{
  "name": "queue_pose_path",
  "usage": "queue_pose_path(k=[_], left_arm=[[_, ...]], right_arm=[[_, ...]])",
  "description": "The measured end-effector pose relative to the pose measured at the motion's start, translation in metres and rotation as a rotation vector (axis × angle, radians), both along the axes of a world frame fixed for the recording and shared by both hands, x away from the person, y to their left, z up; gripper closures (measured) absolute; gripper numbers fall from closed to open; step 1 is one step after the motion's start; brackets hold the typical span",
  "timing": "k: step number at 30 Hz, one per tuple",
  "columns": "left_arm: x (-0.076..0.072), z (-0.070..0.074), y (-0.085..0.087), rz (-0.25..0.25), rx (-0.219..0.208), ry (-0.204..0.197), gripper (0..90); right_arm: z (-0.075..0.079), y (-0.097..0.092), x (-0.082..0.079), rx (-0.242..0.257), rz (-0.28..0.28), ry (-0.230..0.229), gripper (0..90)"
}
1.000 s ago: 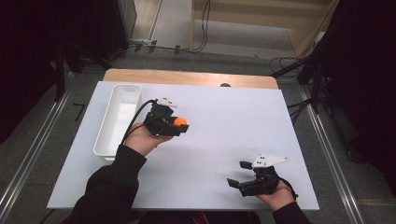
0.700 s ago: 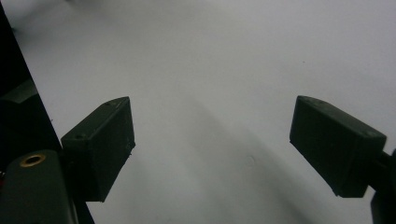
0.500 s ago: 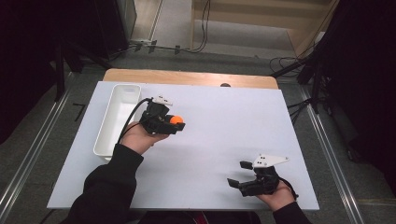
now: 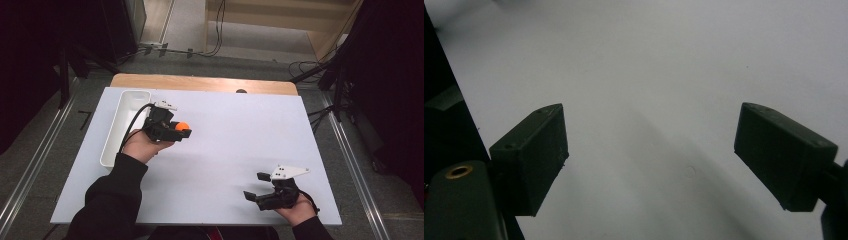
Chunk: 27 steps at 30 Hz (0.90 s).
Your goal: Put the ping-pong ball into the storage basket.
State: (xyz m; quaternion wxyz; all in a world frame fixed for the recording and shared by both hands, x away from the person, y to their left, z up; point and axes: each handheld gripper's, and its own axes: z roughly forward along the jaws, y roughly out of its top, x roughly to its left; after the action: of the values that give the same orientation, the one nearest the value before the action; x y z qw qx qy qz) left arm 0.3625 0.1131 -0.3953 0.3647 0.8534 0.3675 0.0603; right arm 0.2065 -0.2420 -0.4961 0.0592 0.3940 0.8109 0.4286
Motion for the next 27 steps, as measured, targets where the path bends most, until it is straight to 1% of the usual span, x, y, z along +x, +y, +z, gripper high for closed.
queue_pose_path(k=[5,6,8,14,15,16,20,27], left_arm=[[0.001,0.001,0.005,0.007,0.009,0.002,50.1],[0.002,0.001,0.007,0.018,0.009,0.0,50.1],[0.002,0.001,0.008,0.014,0.013,0.0,50.2],[0.004,0.001,0.015,0.038,0.014,-0.005,50.1],[0.005,0.002,0.017,0.04,0.019,-0.004,50.1],[0.005,0.002,0.017,0.049,0.018,-0.005,50.1],[0.006,0.001,0.02,0.05,0.021,-0.007,50.1],[0.01,0.0,0.028,0.072,0.017,-0.001,50.1]], right_arm=[[0.0,0.0,0.0,0.0,-0.001,0.001,12.7],[0.0,0.0,0.0,0.0,0.0,0.0,12.6],[0.0,0.0,0.0,-0.001,0.001,-0.001,12.6],[0.0,0.0,0.0,0.0,0.0,-0.001,12.6],[0.0,0.0,0.0,-0.001,0.001,-0.001,12.6],[0.0,0.0,0.0,0.0,0.001,0.0,12.6],[0.0,0.0,0.0,0.0,0.002,-0.002,12.6],[0.0,0.001,0.0,-0.003,0.0,0.001,12.6]])
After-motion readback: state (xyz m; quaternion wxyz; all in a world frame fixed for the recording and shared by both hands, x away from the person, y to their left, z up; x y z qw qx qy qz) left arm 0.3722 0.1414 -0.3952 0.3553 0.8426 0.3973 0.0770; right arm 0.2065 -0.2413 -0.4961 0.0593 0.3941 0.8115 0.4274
